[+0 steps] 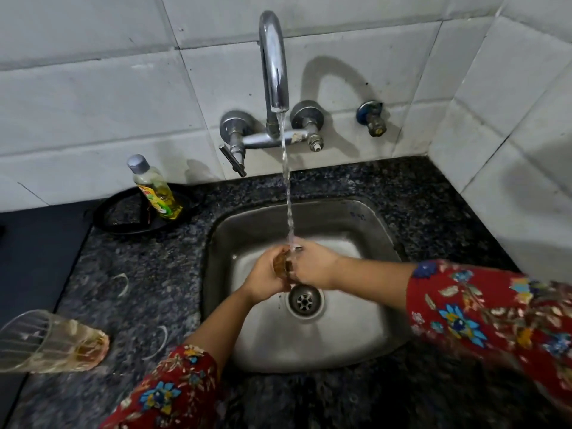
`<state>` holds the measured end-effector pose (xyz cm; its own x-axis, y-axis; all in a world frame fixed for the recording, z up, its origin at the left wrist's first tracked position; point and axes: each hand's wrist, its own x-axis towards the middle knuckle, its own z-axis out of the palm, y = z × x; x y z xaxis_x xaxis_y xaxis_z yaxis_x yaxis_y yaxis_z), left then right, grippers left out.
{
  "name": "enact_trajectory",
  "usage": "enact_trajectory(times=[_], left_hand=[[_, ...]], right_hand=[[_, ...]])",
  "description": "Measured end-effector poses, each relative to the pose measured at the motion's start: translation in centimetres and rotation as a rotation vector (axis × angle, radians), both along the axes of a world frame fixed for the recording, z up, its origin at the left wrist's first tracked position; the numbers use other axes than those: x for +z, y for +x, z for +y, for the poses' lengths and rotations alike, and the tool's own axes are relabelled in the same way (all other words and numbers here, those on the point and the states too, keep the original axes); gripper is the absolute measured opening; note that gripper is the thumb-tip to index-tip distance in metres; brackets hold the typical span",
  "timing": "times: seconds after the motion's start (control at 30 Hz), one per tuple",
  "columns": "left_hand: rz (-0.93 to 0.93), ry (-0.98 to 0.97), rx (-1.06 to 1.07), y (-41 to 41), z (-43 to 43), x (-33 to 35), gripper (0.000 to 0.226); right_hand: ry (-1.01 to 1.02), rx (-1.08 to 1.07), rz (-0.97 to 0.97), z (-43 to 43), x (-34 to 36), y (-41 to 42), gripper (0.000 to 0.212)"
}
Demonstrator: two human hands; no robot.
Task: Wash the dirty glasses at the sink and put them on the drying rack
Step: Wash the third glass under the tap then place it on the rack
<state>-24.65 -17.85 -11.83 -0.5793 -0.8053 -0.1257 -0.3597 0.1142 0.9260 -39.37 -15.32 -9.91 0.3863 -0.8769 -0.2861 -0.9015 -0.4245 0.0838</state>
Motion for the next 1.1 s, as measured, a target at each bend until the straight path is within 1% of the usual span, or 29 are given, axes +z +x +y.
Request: enact_trajectory(times=[0.03,0.07,0.1,0.13,0.2,0.23,0.27,0.3,0.33,0.4,0.43,0.47,0.53,0.57,0.6,0.63,0.7,0.73,0.77,0.8,0.83,0.87,0.93,0.97,1.0,1.07,1.1], left_hand=[[-0.002,0.052,-0.037,0.1,-0.3,0.1,0.077],[-0.014,0.075,-0.044,0.0,-0.6,0.1,0.077],[-0.021,0.056,-0.023,-0.1,-0.7,0.2,0.074],[-0.032,0.001,0.026,-0.4,-0.7,0.3,0.068],[-0.029,-0.142,0.144,-0.8,-0.3,0.1,0.055],[-0.013,-0.174,0.175,-0.8,-0.1,-0.2,0.052],[0.003,-0.163,0.169,-0.7,0.1,0.0,0.053],[0.016,-0.127,0.124,-0.4,0.2,0.4,0.057],[0.013,-0.067,0.042,0.1,0.0,0.5,0.062],[-0.027,0.036,-0.125,0.6,-0.3,0.9,0.072],[-0.043,0.046,-0.162,0.6,-0.3,1.1,0.072],[-0.045,0.030,-0.138,0.2,-0.2,1.0,0.068],[-0.068,-0.094,0.001,-0.7,0.5,0.5,0.051],[-0.070,-0.145,0.065,-1.0,0.7,0.2,0.046],[-0.051,-0.134,0.093,-1.1,0.6,-0.3,0.045],[-0.023,-0.116,0.094,-0.9,0.4,-0.5,0.049],[-0.028,-0.101,0.016,-0.2,0.0,0.3,0.059],[-0.046,-0.104,-0.032,0.2,-0.2,0.7,0.059],[-0.058,-0.115,-0.058,0.3,-0.1,1.4,0.055],[-0.047,-0.120,-0.055,0.2,0.1,2.0,0.049],[-0.006,-0.145,-0.019,-0.2,0.4,2.5,0.046],[0.009,-0.174,0.056,-0.4,0.5,2.4,0.044],[0.016,-0.191,0.167,-0.9,0.8,2.0,0.046],[0.015,-0.175,0.162,-0.8,0.8,2.1,0.048],[0.019,-0.117,0.106,-0.4,0.3,1.8,0.050],[-0.021,-0.027,-0.067,0.4,-0.6,2.0,0.061],[-0.040,0.000,-0.130,0.5,-0.8,2.1,0.067]], right_hand=[[-0.017,-0.098,-0.038,-0.2,0.8,-0.5,0.028],[-0.105,-0.039,0.053,-0.3,1.8,-0.6,0.031],[-0.035,0.066,0.214,-0.5,2.2,-0.3,0.031],[-0.003,0.089,0.306,-0.4,1.7,0.2,0.028],[-0.005,0.155,0.251,0.2,1.8,1.7,0.028],[-0.011,0.155,0.194,0.2,1.7,1.8,0.031],[0.017,0.140,0.134,0.3,1.6,1.8,0.031],[0.039,0.108,0.090,0.5,1.8,1.4,0.029],[-0.019,0.178,0.145,0.4,2.2,0.6,0.025],[-0.091,0.413,0.309,0.1,3.1,-0.4,0.014],[-0.118,0.451,0.291,0.2,3.8,-0.6,0.007],[-0.080,0.383,0.242,0.5,4.0,-0.3,0.006],[0.073,0.069,0.176,1.1,3.6,1.0,0.016],[0.151,-0.082,0.129,1.5,3.4,1.6,0.022],[0.185,-0.142,0.110,1.5,3.3,2.0,0.025],[0.171,-0.146,0.064,1.4,3.1,1.9,0.025],[0.087,-0.022,0.080,1.0,3.2,1.0,0.020],[0.007,0.111,0.150,0.7,3.2,0.4,0.020],[-0.050,0.206,0.208,0.4,3.4,-0.2,0.023],[-0.083,0.232,0.267,0.3,3.6,-0.1,0.025],[-0.127,0.208,0.341,0.3,3.6,0.4,0.026],[-0.138,0.184,0.346,0.5,3.4,1.0,0.025],[-0.121,0.193,0.298,0.8,3.5,2.0,0.026],[-0.125,0.183,0.238,0.8,3.5,2.2,0.025],[-0.093,0.140,0.112,1.0,3.8,1.9,0.021],[-0.203,0.265,-0.008,0.8,4.7,0.2,0.007],[-0.195,0.302,0.025,0.7,4.9,-0.7,0.006]])
